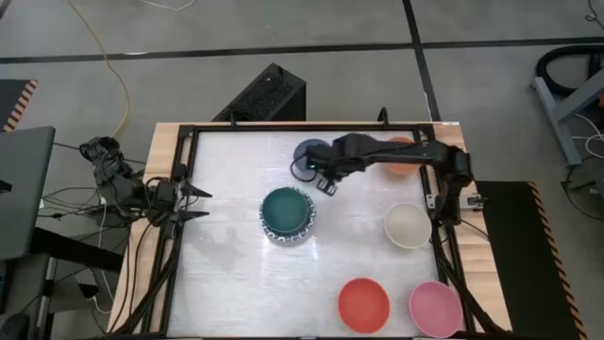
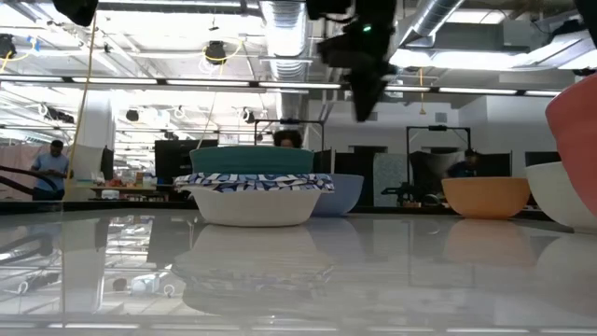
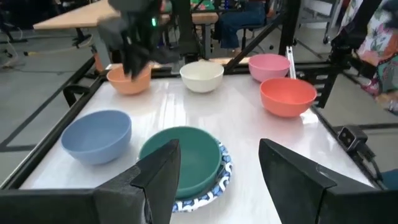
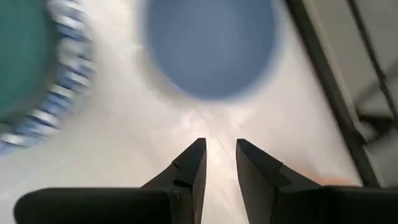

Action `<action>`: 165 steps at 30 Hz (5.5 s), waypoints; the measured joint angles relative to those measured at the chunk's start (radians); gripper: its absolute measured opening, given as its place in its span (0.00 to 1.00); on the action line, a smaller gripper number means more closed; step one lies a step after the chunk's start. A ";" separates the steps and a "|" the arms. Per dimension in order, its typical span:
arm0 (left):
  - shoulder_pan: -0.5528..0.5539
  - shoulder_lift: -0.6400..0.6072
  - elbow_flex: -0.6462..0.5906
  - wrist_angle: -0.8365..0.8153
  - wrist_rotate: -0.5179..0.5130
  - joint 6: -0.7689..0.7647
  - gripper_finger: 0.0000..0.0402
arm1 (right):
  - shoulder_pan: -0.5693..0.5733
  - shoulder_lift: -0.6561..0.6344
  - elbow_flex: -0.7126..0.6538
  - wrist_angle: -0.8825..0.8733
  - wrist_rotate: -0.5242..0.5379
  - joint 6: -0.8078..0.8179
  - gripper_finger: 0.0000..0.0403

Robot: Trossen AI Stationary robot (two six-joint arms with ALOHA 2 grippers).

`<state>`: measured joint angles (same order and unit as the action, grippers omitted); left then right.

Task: Nest bowls inside each other
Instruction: Stack the pink bowl on top of the green bowl

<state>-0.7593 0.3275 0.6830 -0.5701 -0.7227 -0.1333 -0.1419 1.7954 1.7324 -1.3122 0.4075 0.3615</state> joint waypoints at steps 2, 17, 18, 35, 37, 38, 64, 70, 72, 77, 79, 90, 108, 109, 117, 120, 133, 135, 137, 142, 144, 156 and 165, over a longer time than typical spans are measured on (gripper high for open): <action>0.000 0.000 0.000 -0.014 0.000 0.000 0.52 | -0.018 -0.046 -0.015 -0.102 0.034 0.059 0.27; 0.000 0.000 0.000 -0.052 0.002 -0.069 0.52 | -0.142 -0.580 -0.573 -0.100 0.032 0.456 0.27; 0.000 0.000 0.000 -0.052 0.003 -0.073 0.52 | -0.135 -0.602 -0.609 -0.090 -0.001 0.464 0.27; 0.000 0.000 0.000 -0.049 0.003 -0.114 0.52 | 0.802 -0.696 -0.687 -0.053 -0.294 1.485 0.27; 0.000 0.000 0.000 -0.049 0.004 -0.123 0.52 | 0.910 -0.667 -0.687 -0.014 -0.321 1.668 0.27; 0.000 0.000 0.000 -0.049 0.003 -0.125 0.52 | 0.961 -0.649 -0.687 0.007 -0.342 1.740 0.27; 0.000 0.000 0.000 -0.040 0.000 -0.111 0.52 | 1.129 -0.270 -0.581 0.180 -0.485 1.887 0.27; 0.000 0.000 0.000 -0.041 0.000 -0.112 0.52 | 1.145 -0.270 -0.526 0.132 -0.452 1.820 0.27; 0.000 0.000 0.000 -0.042 0.000 -0.112 0.52 | 1.149 -0.269 -0.521 0.139 -0.448 1.880 0.27; 0.000 0.000 0.000 -0.047 0.000 -0.102 0.52 | 1.155 -0.216 -0.516 0.145 -0.504 1.974 0.27; 0.000 0.000 0.000 -0.047 -0.001 -0.096 0.52 | 1.154 -0.195 -0.516 0.150 -0.511 1.976 0.27; 0.000 0.000 0.000 -0.045 -0.023 -0.096 0.52 | 1.118 -0.140 -0.516 0.174 -0.511 1.937 0.27; 0.000 0.000 0.000 -0.045 -0.026 -0.110 0.52 | 1.176 -0.153 -0.516 0.127 -0.516 1.132 0.27; 0.000 0.000 0.000 -0.045 -0.027 -0.113 0.52 | 1.178 -0.156 -0.516 0.124 -0.516 1.102 0.27; 0.000 0.000 0.000 -0.045 -0.102 -0.119 0.52 | 1.190 -0.173 -0.516 0.021 -0.515 0.943 0.27; 0.000 0.000 0.000 -0.045 -0.103 -0.133 0.52 | 1.193 -0.174 -0.516 -0.017 -0.512 0.879 0.27; 0.000 0.000 0.000 -0.045 -0.104 -0.143 0.52 | 1.196 -0.175 -0.516 0.039 -0.458 0.786 0.27; 0.000 0.000 0.000 -0.045 -0.104 -0.146 0.52 | 1.201 -0.175 -0.516 0.059 -0.438 0.775 0.27; 0.000 0.000 0.000 -0.045 -0.104 -0.150 0.52 | 1.201 -0.175 -0.516 0.064 -0.429 0.772 0.27; 0.000 0.000 0.000 -0.045 -0.104 -0.152 0.52 | 1.195 -0.192 -0.516 0.068 -0.414 0.780 0.27; 0.000 0.000 0.000 -0.045 -0.104 -0.152 0.52 | 1.184 -0.231 -0.516 0.066 -0.410 0.806 0.27; 0.000 0.000 0.000 -0.045 -0.104 -0.141 0.52 | 1.198 -0.557 -0.516 0.064 -0.122 1.056 0.27; 0.000 0.000 0.000 -0.046 -0.103 -0.149 0.52 | 1.247 -0.447 -0.516 0.080 -0.165 0.938 0.27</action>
<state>-0.7593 0.3275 0.6827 -0.6159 -0.8259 -0.2825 1.1046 1.3489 1.2163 -1.2319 0.2420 1.2997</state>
